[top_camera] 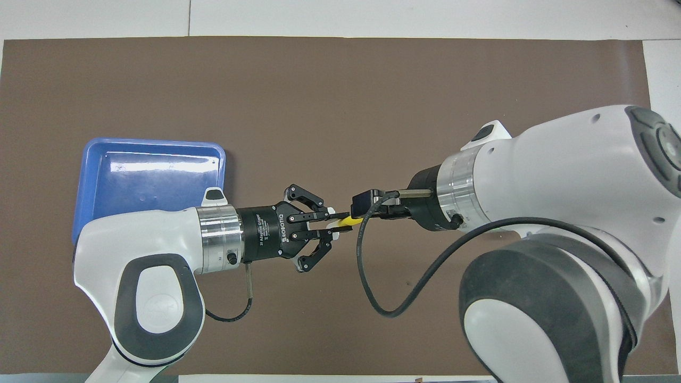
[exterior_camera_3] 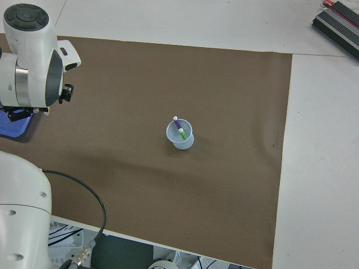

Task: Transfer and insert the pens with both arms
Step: 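Close the right gripper on the yellow pen held by the left gripper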

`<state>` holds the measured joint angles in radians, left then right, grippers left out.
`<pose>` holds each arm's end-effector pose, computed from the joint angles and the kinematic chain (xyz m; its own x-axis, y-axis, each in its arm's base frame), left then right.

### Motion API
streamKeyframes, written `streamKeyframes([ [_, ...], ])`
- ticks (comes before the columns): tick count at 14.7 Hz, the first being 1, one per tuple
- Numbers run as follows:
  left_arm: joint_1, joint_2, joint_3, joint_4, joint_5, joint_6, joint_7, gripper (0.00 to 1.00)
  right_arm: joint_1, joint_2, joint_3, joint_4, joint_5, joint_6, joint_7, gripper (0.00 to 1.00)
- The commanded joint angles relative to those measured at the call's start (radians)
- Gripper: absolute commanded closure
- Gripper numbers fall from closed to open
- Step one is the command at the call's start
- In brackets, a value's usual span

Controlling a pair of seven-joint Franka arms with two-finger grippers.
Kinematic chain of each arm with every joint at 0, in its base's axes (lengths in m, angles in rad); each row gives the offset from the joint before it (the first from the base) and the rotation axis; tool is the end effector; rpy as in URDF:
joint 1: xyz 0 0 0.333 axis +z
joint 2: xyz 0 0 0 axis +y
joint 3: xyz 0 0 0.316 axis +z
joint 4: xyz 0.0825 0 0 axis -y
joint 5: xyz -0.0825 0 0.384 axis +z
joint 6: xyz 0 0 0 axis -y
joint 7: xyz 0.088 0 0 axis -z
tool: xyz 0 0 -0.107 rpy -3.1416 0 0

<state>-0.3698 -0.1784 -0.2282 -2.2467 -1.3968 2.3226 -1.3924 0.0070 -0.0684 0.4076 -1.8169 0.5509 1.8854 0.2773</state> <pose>0.4191 -0.3118 0.4764 -0.1017 0.4615 -0.8813 0.9934 0.0941 -0.0653 0.4929 0.2663 0.5798 0.9988 0.0121 -0.0477 -0.0132 -0.8675 -0.4973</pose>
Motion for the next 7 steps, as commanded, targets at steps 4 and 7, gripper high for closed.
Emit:
streamKeyframes([
  [4,-0.015,-0.039,0.01,-0.042,-0.025,0.015,0.021,1.0,-0.01,-0.01,0.005,-0.001,0.021,-0.006,0.008,1.0],
  [7,-0.015,-0.046,0.01,-0.044,-0.025,0.015,0.021,1.0,-0.01,-0.007,0.003,0.002,0.02,-0.008,0.007,1.0],
])
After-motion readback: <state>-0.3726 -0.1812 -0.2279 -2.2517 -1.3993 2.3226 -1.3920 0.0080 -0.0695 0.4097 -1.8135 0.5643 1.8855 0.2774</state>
